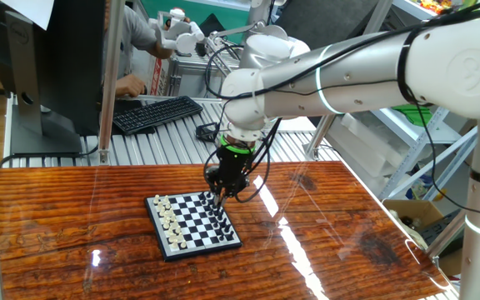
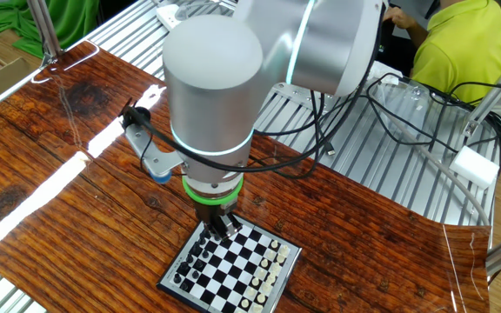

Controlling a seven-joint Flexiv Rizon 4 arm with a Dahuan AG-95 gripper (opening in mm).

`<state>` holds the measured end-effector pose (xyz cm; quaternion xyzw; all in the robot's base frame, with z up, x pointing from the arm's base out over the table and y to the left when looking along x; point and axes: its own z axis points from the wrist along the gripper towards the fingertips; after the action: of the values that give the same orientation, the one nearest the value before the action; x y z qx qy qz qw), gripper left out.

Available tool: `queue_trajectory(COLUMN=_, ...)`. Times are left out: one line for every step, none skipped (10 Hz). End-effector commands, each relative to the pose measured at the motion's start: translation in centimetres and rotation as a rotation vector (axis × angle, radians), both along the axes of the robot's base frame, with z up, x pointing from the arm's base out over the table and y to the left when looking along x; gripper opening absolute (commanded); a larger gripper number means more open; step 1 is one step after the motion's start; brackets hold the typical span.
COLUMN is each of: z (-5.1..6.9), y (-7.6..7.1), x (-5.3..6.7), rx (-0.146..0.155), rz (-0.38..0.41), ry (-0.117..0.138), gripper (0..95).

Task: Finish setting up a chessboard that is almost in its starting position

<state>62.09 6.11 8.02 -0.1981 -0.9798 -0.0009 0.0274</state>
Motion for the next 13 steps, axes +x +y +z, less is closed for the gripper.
queue_trajectory(z=-0.2, y=0.0, x=0.0, rx=0.001, rz=-0.006, ry=-0.005, gripper=0.0)
queue_trajectory(z=-0.3, y=0.0, x=0.0, rx=0.001, rz=-0.011, ry=-0.008, gripper=0.0)
queue_trajectory(z=-0.5, y=0.1, x=0.1, rx=0.0, rz=-0.017, ry=-0.011, gripper=0.0)
queue_trajectory(z=-0.8, y=0.1, x=0.2, rx=-0.001, rz=-0.02, ry=-0.016, gripper=0.0)
queue_trajectory(z=-1.0, y=0.1, x=0.3, rx=-0.001, rz=-0.023, ry=-0.023, gripper=0.0)
queue_trajectory(z=-1.1, y=0.2, x=0.3, rx=-0.002, rz=-0.024, ry=-0.025, gripper=0.0)
queue_trajectory(z=-1.3, y=0.2, x=0.4, rx=-0.002, rz=-0.027, ry=-0.028, gripper=0.0)
queue_trajectory(z=-1.5, y=0.2, x=0.5, rx=-0.002, rz=-0.03, ry=-0.032, gripper=0.0)
queue_trajectory(z=-1.7, y=0.2, x=0.5, rx=-0.001, rz=-0.03, ry=-0.035, gripper=0.0)
queue_trajectory(z=-2.0, y=0.3, x=0.6, rx=-0.002, rz=-0.032, ry=-0.04, gripper=0.0)
queue_trajectory(z=-2.1, y=0.3, x=0.6, rx=-0.003, rz=-0.035, ry=-0.042, gripper=0.0)
queue_trajectory(z=-2.3, y=0.3, x=0.7, rx=-0.003, rz=-0.037, ry=-0.045, gripper=0.0)
queue_trajectory(z=-2.4, y=0.3, x=0.7, rx=-0.004, rz=-0.037, ry=-0.046, gripper=0.0)
